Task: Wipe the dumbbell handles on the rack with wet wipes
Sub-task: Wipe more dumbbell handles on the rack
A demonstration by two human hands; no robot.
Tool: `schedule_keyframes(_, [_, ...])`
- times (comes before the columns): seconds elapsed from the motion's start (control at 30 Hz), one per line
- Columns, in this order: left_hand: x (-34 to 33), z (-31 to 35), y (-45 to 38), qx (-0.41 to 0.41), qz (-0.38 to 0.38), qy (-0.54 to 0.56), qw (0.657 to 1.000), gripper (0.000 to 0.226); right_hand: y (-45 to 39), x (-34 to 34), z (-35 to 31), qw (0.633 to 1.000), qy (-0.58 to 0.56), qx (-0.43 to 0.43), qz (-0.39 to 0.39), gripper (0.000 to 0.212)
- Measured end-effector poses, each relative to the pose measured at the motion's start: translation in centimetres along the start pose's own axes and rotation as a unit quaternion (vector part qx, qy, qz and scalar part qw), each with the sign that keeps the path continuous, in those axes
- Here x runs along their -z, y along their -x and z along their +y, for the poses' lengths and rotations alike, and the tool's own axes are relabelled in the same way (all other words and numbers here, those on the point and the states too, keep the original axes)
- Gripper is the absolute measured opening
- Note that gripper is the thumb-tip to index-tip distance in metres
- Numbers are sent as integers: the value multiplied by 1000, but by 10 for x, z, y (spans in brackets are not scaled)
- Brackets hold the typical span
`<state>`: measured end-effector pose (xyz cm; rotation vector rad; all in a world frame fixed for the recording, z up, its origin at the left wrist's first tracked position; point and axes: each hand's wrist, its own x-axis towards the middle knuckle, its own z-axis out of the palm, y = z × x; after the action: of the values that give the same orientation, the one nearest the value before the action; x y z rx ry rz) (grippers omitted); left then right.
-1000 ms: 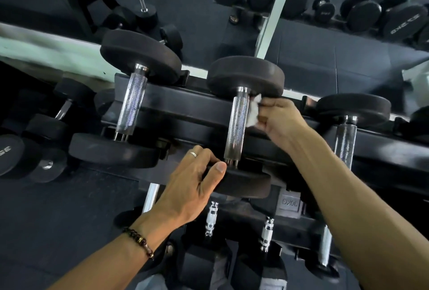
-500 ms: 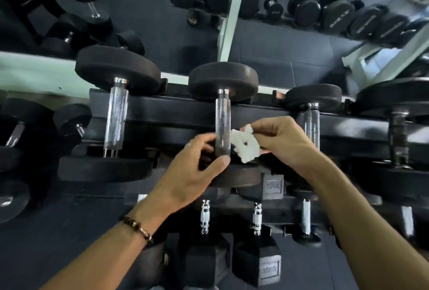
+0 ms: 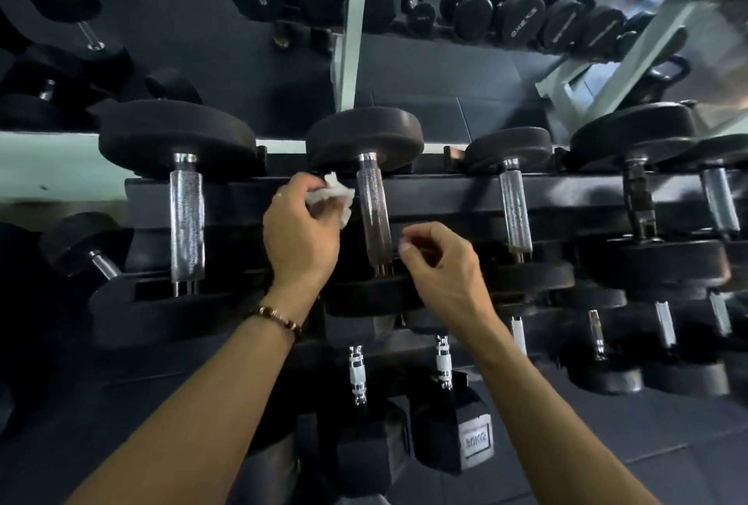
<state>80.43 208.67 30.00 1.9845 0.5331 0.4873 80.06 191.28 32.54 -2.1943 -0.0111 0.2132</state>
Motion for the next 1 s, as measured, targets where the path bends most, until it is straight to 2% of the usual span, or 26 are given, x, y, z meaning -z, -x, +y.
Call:
schedule_keyframes(0.1, [-21,6,-20,33,14,-6,999,4,5,-12,4,999,17,32,40,14])
schedule_keyframes(0.17, [-32,12,-24,59,-5,11,998,10,5,-16,7,998,32,29,38,15])
schedule_keyframes(0.3, [-25,13,-10,87,-105,39,990,21,4,-17,8,998,31,35,36,19])
schedule_keyframes(0.37, [-13,10,3,102,-163,60,980,35,6,-17,9,998,24,42,44,19])
schedule_keyframes(0.43, [-10,7,4,112,-180,92,973,29,7,-17,10,998,22,42,43,18])
schedule_keyframes(0.53, [-19,15,-16,123,-109,122,979,13,12,-18,13,997,43,57,36,25])
schedule_keyframes(0.6, [-30,23,-30,156,-45,207,965,19,17,-19,16,995,63,61,37,42])
schedule_keyframes(0.67, [-37,25,-34,188,-6,257,948,13,18,-21,19,996,61,54,44,47])
schedule_keyframes(0.87, [-27,7,-1,256,-118,204,937,7,16,-24,20,994,50,62,75,43])
schedule_keyframes(1.0, [-37,32,-33,346,-38,333,876,20,15,-25,21,995,38,56,71,42])
